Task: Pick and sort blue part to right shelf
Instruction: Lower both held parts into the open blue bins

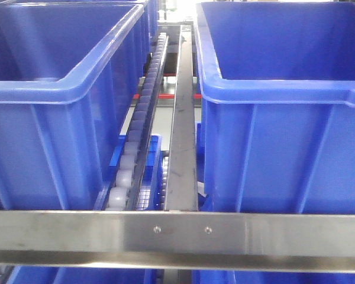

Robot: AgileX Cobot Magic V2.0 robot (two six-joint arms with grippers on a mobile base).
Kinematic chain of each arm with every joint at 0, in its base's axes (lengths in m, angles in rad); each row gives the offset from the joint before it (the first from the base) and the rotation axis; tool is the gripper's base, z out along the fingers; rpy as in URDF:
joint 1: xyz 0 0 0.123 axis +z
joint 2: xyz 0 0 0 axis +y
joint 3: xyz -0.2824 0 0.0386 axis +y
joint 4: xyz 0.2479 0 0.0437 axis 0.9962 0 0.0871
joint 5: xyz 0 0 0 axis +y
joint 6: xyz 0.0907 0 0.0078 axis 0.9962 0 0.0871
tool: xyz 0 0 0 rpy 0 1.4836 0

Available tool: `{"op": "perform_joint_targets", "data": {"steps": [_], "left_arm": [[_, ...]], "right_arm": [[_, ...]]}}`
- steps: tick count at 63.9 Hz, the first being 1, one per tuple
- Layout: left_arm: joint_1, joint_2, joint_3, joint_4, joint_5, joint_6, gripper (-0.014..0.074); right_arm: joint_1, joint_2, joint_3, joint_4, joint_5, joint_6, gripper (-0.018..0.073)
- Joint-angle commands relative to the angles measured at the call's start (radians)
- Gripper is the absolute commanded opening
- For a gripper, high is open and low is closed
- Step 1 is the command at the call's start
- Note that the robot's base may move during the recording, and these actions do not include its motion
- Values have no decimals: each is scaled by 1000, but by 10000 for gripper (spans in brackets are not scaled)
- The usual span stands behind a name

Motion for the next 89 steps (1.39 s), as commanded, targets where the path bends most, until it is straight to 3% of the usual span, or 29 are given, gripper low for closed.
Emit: {"op": "perform_joint_targets", "data": {"steps": [1, 76, 89], "left_arm": [[-1, 14, -29, -15, -84, 1, 405], [-1, 14, -29, -15, -97, -3, 405], [-1, 64, -29, -43, -151, -3, 405]], "right_arm": [[-4, 7, -32, -8, -93, -5, 413], [-4, 7, -29, -8, -99, -5, 413], [-3, 17, -30, -8, -175, -5, 413]]}}
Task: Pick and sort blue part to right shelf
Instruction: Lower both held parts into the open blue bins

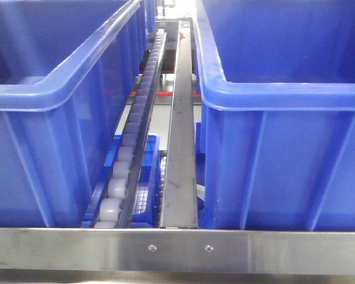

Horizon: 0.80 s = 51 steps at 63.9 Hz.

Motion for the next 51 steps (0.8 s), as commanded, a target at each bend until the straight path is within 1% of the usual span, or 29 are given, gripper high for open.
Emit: {"op": "perform_joint_targets", "data": {"steps": [1, 4, 8, 17, 25, 33, 39, 45, 51], "left_arm": [[-1, 59, -29, -52, -131, -3, 405], [-1, 99, -33, -94, -144, -3, 405], [-1, 161, -43, -120, -144, 9, 405], [-1, 330, -91, -124, -162, 133, 405], [-1, 465, -140, -124, -221, 135, 406], [-5, 592, -192, -124, -229, 135, 406], [-28, 674, -221, -124, -247, 135, 406], [-65, 752, -229, -124, -296, 135, 406], [-89, 804, -229, -124, -333, 135, 409]], "right_arm": [[-3, 21, -30, -8, -155, -5, 413], [-2, 38, -35, -8, -169, -5, 413], [-1, 73, -48, -8, -175, -5, 413], [-1, 200, -102, -8, -196, -5, 413], [-1, 336, -162, -8, -256, -5, 413], [-1, 462, -210, -8, -280, -5, 413], [-1, 551, -219, -8, -333, -5, 413], [-1, 618, -219, -8, -393, -5, 413], [-1, 665, -219, -8, -439, -5, 413]]}}
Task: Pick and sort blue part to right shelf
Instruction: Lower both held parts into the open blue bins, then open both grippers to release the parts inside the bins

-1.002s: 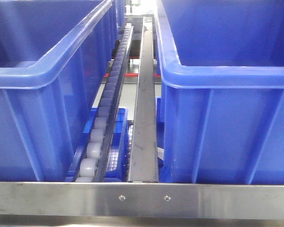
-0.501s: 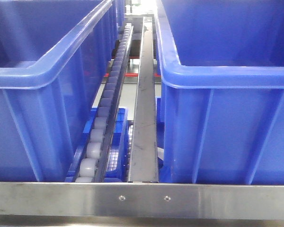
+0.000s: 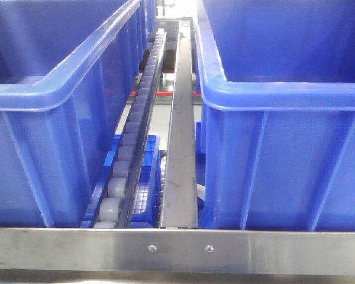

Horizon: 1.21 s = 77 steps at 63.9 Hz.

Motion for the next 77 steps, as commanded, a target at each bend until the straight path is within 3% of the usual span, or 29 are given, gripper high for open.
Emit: {"op": "perform_joint_targets", "data": {"steps": [1, 11, 17, 29, 41, 49, 56, 63, 68, 77], "left_arm": [[-23, 30, -42, -15, -120, 0, 410], [-31, 70, -42, -15, -126, 0, 419], [-31, 70, -42, -15, -126, 0, 488], [-31, 70, -42, -15, -129, 0, 710], [-31, 70, -42, 13, -129, 0, 659], [-31, 55, -42, 23, -114, 0, 570], [-31, 26, -42, 23, -84, 0, 380], [-31, -5, -42, 19, -75, 0, 109], [-31, -15, -42, 1, -84, -6, 150], [-31, -17, -42, -44, -78, -10, 131]], "right_arm": [[-1, 28, -41, -8, -148, -5, 413], [-1, 40, -41, -8, -157, -5, 413], [-1, 40, -41, -6, -150, -5, 422], [-1, 41, -41, 37, -94, -3, 645], [-1, 36, -41, 51, -86, -4, 622], [-1, 20, -41, 51, -82, -4, 618], [-1, -5, -41, 51, -82, -4, 502], [-1, -30, -41, 51, -83, -4, 220], [-1, -41, -41, 51, -93, -4, 38], [-1, -45, -41, 51, -118, -3, 64]]}}
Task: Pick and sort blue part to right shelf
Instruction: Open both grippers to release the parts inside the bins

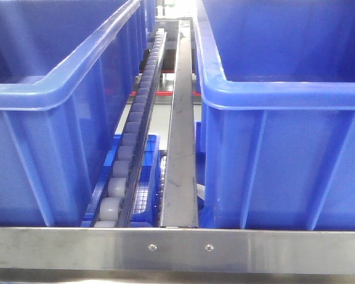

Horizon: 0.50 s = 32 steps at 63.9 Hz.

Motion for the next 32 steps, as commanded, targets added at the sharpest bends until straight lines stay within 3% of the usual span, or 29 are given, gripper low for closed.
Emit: {"op": "perform_joint_targets", "data": {"steps": [1, 14, 22, 32], "left_arm": [[-10, -18, -40, -26, -67, -10, 127], [13, -35, -35, 40, -63, -10, 124], [82, -112, -13, 38, -65, -10, 124], [156, -249, 59, 38, -79, -10, 124]], "right_arm": [[-1, -19, -37, 3, -105, -3, 64], [-55, -50, -35, 3, -72, -4, 64], [-122, -120, -13, 3, -42, -4, 64], [-123, -228, 73, 3, -50, -4, 64]]}}
